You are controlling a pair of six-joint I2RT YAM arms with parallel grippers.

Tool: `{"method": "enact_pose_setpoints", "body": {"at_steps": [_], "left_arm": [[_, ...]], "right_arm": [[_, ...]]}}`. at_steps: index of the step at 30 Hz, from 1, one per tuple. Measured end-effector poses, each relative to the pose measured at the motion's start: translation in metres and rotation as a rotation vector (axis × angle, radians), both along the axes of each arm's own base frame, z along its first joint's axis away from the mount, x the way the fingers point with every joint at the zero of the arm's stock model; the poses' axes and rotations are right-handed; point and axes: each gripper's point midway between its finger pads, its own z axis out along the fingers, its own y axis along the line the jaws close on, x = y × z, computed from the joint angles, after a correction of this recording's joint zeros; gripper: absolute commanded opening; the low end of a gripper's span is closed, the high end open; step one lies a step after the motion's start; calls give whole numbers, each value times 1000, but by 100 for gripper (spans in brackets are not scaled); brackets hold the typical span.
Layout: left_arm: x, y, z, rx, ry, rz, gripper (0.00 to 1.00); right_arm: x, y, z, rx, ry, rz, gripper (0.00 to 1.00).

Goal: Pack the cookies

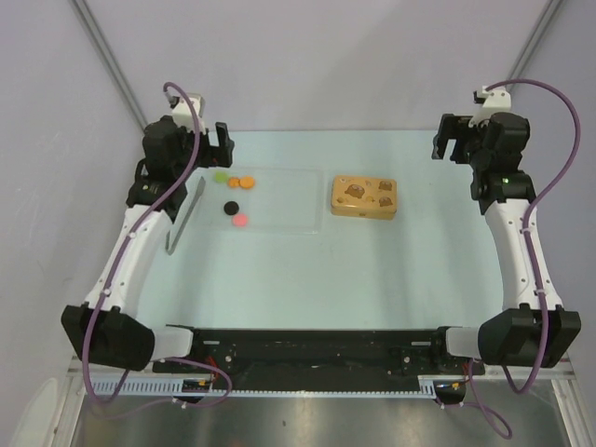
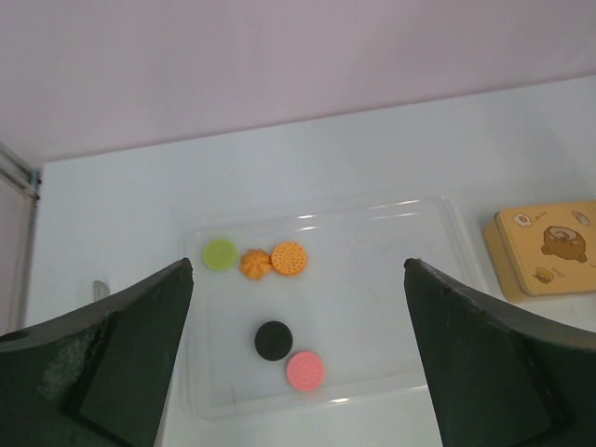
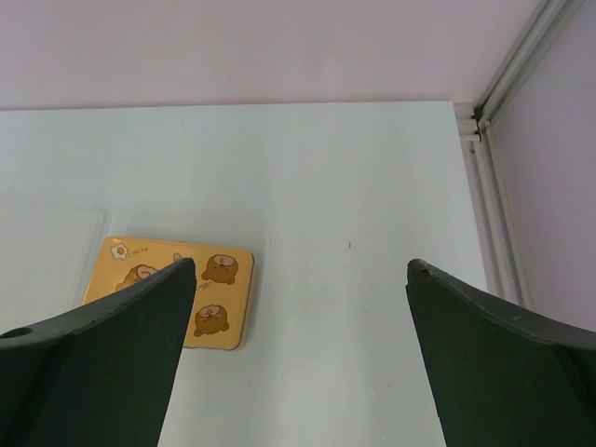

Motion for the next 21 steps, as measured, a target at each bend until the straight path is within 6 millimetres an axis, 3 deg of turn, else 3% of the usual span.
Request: {"method": "enact_pose_setpoints", "body": {"at_steps": [7, 21], "left_arm": [[-14, 17, 23, 13, -74, 43, 100], [-17, 21, 20, 4, -101, 68, 100]], "right_arm": [[-10, 1, 17, -15, -44, 7, 99], [-13, 7, 18, -24, -50, 21, 100]]}}
